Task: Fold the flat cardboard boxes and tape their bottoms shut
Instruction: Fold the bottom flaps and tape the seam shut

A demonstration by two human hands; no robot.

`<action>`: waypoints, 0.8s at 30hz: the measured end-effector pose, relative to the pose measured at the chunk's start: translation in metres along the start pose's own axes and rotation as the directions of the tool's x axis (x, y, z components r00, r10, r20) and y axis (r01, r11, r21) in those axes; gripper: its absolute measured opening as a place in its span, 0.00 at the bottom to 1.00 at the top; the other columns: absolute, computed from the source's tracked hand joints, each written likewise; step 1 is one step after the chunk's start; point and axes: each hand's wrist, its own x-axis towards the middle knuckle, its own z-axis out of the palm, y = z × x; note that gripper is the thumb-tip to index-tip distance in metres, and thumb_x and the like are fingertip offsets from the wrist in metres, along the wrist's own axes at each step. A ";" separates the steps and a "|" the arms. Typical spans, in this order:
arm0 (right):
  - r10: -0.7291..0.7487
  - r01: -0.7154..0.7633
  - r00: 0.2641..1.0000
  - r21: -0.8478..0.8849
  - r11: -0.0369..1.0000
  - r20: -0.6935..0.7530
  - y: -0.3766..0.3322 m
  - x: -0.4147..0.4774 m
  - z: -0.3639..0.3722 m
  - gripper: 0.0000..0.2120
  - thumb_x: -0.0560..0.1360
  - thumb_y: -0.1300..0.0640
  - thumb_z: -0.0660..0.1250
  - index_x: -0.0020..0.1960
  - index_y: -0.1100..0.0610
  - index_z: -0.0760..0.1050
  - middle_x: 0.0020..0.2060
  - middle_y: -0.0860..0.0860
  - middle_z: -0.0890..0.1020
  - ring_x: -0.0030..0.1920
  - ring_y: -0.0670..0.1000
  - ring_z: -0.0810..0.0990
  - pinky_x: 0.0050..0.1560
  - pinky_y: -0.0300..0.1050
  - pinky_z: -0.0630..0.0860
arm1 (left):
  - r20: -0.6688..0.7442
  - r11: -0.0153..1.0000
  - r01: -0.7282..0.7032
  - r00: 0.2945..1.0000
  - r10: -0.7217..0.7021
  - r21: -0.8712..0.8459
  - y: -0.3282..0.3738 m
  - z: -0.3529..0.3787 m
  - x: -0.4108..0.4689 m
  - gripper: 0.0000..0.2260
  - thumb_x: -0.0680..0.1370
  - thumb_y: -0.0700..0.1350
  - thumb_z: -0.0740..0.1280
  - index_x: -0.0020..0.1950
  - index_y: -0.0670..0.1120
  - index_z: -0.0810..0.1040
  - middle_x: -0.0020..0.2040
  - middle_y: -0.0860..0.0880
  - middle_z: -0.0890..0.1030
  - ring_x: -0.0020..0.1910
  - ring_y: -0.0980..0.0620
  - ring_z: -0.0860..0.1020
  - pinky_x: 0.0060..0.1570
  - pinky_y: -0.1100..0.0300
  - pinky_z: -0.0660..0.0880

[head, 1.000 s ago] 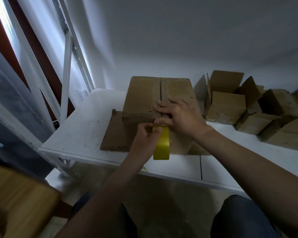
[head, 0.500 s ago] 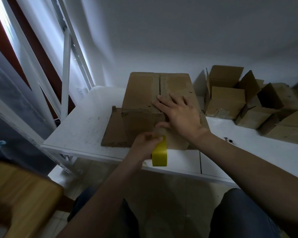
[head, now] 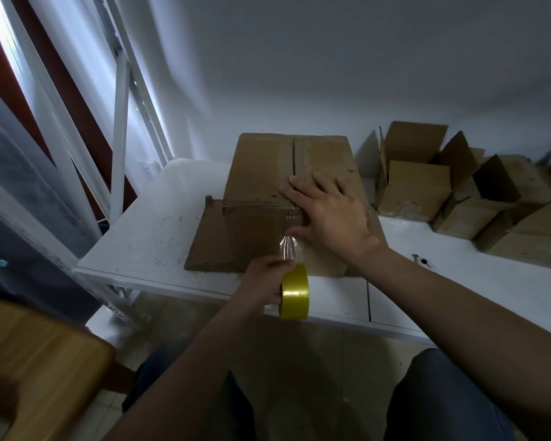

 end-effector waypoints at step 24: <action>0.592 -0.682 0.722 0.224 0.696 0.358 0.151 -0.179 0.076 0.21 0.82 0.51 0.58 0.74 0.53 0.70 0.75 0.56 0.70 0.71 0.65 0.70 0.68 0.61 0.71 | -0.224 0.999 -0.042 0.974 0.044 0.012 0.000 0.029 -0.001 0.16 0.80 0.42 0.69 0.68 0.45 0.76 0.62 0.42 0.76 0.58 0.41 0.78 0.49 0.50 0.78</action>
